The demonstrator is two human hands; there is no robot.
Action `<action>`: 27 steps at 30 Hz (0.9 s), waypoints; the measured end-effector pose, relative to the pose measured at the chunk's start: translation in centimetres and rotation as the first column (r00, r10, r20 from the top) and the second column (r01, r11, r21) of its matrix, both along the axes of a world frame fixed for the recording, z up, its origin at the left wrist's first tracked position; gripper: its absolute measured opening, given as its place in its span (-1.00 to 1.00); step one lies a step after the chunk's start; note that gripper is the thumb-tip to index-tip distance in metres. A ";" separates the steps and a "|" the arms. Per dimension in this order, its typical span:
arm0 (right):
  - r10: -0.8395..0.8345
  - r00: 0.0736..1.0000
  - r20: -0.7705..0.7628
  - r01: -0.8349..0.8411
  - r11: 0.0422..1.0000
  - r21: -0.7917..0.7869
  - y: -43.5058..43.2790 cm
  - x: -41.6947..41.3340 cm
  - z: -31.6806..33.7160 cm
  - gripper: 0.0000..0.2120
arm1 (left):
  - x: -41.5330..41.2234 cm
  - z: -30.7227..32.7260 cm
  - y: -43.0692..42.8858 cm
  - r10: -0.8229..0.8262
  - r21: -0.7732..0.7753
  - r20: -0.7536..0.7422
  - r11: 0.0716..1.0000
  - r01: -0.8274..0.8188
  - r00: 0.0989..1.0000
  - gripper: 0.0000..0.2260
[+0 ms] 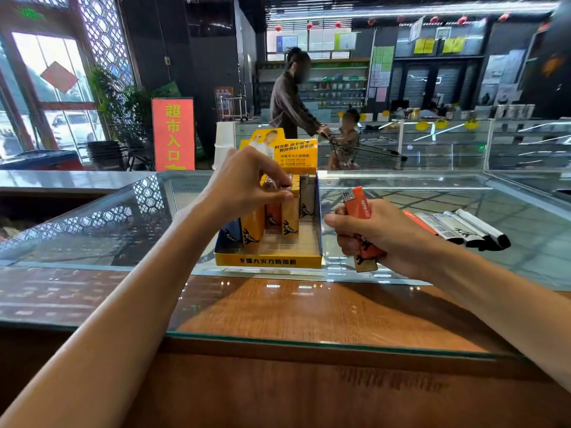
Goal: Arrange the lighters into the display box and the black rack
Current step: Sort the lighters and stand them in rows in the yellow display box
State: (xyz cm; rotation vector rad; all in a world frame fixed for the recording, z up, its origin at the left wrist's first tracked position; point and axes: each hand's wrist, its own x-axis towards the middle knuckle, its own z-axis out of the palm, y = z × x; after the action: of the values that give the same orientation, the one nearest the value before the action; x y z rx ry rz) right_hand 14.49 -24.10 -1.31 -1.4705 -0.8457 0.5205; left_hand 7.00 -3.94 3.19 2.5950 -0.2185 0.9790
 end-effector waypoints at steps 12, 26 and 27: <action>0.108 0.994 0.027 -0.109 0.994 0.021 -0.1 -0.7 0.3 -0.81 | 0.6 -0.4 -0.4 0.139 0.387 0.107 0.906 -0.170 0.984 -0.79; 0.141 0.984 0.107 -0.144 0.989 0.019 0.4 -0.9 0.3 -0.85 | -0.4 -0.3 -4.4 -0.382 -0.208 -0.006 0.904 0.373 0.924 -0.76; 0.134 0.988 0.081 -0.136 0.991 0.022 0.4 -0.9 0.3 -0.89 | -0.5 -0.1 -4.2 -0.408 -0.250 0.006 0.883 0.397 0.913 -0.76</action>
State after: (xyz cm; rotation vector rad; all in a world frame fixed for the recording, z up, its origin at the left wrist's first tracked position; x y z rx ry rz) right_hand 13.60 -23.65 -0.96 -1.4230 -1.0161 0.5522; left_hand 6.51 -8.16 3.09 2.2172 -0.5628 0.7389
